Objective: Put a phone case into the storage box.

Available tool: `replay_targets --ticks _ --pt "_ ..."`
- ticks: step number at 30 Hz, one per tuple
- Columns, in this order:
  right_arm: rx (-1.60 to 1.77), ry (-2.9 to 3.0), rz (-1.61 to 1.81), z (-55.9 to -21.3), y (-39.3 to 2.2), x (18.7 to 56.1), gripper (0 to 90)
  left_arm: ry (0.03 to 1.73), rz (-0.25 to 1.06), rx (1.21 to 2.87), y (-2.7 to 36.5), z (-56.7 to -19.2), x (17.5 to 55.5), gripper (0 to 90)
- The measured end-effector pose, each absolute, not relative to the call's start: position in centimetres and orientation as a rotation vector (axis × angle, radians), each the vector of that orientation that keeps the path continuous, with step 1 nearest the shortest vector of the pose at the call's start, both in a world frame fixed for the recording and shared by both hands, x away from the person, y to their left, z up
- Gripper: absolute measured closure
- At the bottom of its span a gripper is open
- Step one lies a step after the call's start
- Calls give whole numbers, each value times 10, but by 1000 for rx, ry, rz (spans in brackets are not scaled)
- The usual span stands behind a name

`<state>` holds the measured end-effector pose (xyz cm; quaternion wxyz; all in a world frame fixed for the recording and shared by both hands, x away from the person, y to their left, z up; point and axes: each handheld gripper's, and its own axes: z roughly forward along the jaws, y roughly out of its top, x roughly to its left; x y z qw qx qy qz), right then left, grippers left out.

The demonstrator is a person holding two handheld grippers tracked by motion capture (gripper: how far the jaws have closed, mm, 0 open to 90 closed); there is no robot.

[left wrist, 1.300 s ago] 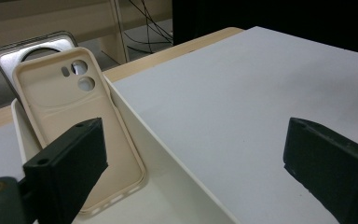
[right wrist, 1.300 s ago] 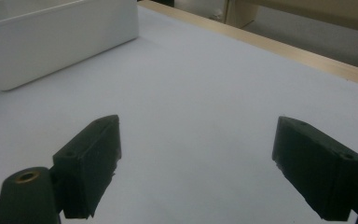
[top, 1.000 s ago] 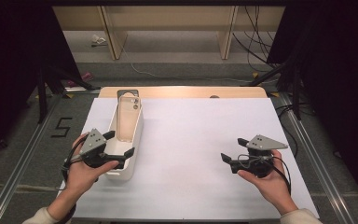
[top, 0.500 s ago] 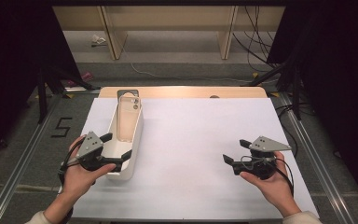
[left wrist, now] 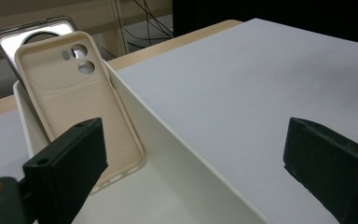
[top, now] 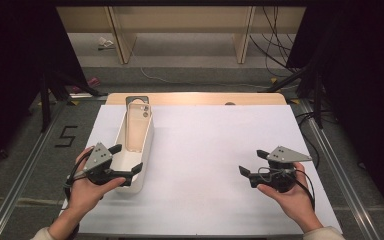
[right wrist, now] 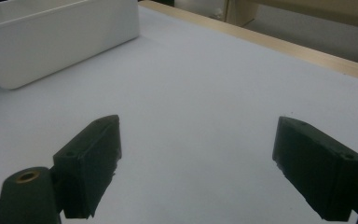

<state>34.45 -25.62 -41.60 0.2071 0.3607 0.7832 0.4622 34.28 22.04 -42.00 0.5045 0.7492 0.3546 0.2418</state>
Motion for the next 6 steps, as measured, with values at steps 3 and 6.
replay_targets --ticks 3,6 --pt "1005 2182 1286 -416 -256 345 163 855 584 1811 219 -420 342 55" --pt "1006 2182 1287 -416 -256 345 163 854 586 1815 218 -421 342 55"
